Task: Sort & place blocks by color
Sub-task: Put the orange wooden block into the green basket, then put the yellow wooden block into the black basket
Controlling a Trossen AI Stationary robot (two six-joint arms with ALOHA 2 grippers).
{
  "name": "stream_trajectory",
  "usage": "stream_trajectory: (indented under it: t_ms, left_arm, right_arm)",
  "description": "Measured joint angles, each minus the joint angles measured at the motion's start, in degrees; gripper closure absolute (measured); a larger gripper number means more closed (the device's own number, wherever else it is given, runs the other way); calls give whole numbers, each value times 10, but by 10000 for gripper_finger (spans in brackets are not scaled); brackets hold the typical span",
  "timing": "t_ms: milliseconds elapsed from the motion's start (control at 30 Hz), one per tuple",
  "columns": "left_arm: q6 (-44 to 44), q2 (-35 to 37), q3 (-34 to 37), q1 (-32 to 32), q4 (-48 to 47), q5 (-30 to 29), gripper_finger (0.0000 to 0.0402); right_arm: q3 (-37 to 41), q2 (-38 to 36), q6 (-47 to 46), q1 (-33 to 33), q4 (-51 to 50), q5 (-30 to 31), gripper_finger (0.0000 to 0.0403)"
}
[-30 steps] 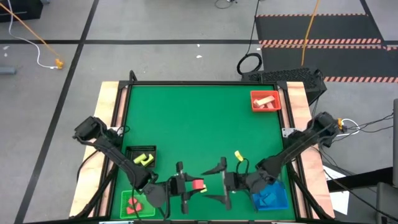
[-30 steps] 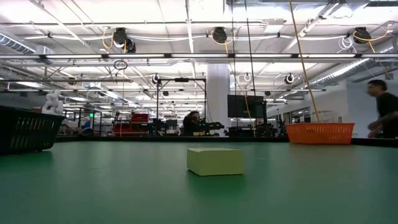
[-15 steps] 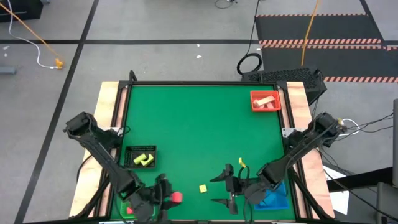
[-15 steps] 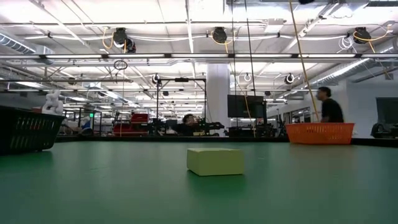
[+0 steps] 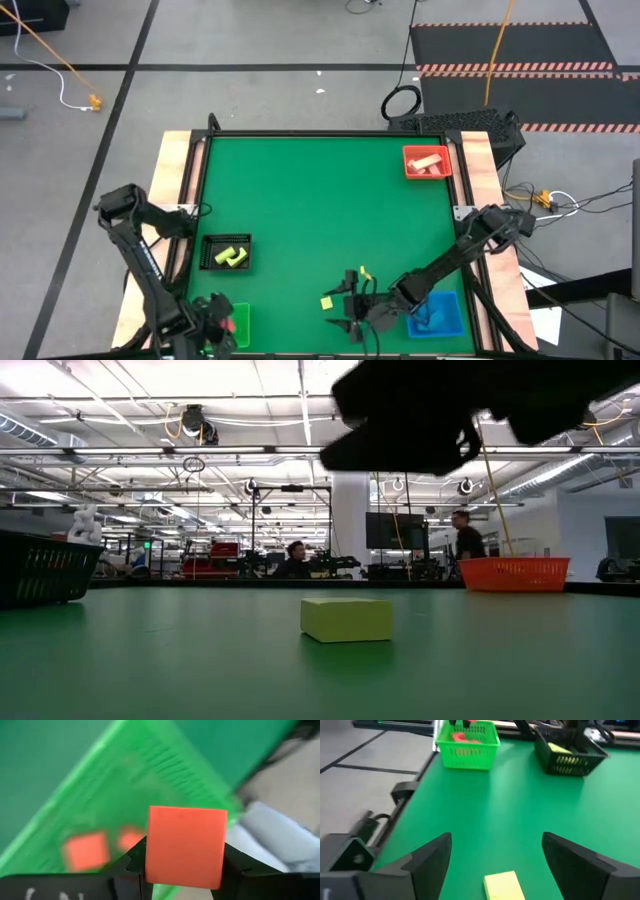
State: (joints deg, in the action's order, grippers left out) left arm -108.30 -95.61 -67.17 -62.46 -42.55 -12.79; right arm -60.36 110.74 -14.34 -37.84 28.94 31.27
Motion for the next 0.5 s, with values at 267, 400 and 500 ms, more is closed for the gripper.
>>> stream_trajectory:
  t_ms: [267,400,500]
  left_arm:
    - [-110,0,0,-23,-72,51,250]
    - [-108,0,0,-23,-72,53,193]
    - [-108,0,0,-23,-72,55,167]
  right_arm:
    - [0,27,-52,11,1,-16,110]
    - [0,26,-45,11,11,-15,110]
    - [0,26,-40,11,7,-22,110]
